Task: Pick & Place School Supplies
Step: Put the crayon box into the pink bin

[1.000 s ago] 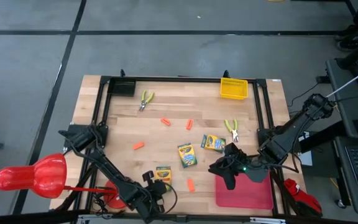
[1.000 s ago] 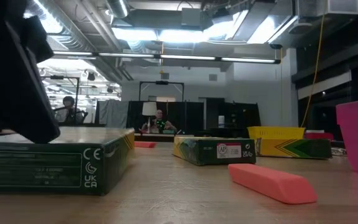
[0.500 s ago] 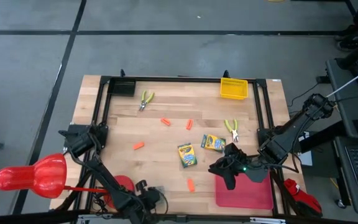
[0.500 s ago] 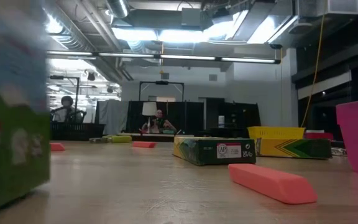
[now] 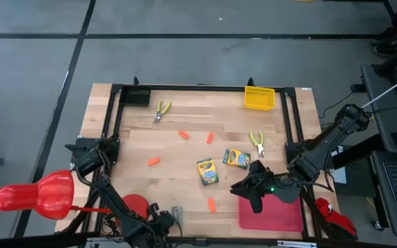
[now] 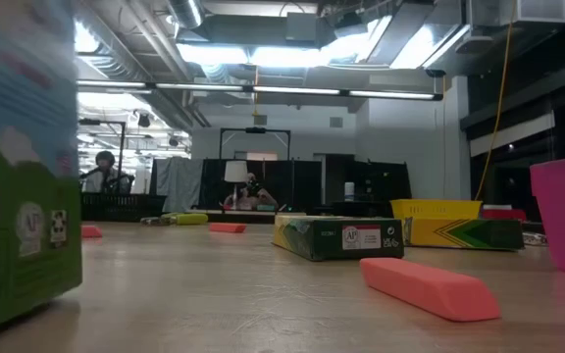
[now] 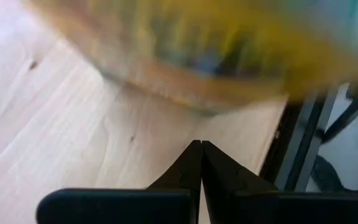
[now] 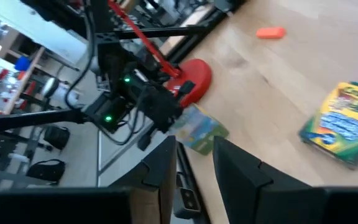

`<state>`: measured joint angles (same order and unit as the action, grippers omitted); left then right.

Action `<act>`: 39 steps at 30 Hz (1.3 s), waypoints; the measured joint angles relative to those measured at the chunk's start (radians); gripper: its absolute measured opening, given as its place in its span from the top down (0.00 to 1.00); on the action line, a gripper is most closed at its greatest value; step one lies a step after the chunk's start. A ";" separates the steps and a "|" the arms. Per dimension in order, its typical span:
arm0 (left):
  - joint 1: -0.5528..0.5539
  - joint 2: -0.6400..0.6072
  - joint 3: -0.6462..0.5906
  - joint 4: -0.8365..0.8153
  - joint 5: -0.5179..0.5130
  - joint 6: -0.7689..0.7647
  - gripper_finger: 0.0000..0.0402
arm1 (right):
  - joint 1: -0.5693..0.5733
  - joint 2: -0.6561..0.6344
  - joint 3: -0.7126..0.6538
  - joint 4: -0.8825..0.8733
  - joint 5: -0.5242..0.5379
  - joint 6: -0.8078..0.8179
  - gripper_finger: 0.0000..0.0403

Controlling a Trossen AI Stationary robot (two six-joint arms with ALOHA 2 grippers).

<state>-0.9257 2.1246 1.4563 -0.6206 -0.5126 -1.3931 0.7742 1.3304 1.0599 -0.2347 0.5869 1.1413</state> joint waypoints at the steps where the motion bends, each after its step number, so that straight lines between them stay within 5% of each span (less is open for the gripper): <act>1: -0.003 -0.003 0.000 -0.016 0.000 -0.011 0.99 | 0.002 0.007 0.000 0.016 0.000 -0.006 0.73; 19: -0.068 -0.233 0.001 -0.428 -0.163 -0.086 0.99 | 0.003 0.166 0.002 0.349 -0.136 -0.007 0.73; 24: -0.103 -0.283 0.002 -0.476 -0.235 -0.092 0.99 | -0.025 0.264 0.138 0.322 -0.160 -0.012 0.73; 32: -0.205 -0.358 0.002 -0.516 -0.436 -0.220 0.99 | -0.145 0.509 0.567 -0.221 -0.296 0.110 0.73; 39: -0.252 -0.394 0.002 -0.547 -0.384 -0.304 0.99 | -0.187 0.671 0.824 -0.501 -0.365 0.211 0.73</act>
<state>-1.1773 1.7306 1.4578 -1.1675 -0.8962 -1.6974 0.5869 2.0010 1.8844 -0.7358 0.2221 1.3527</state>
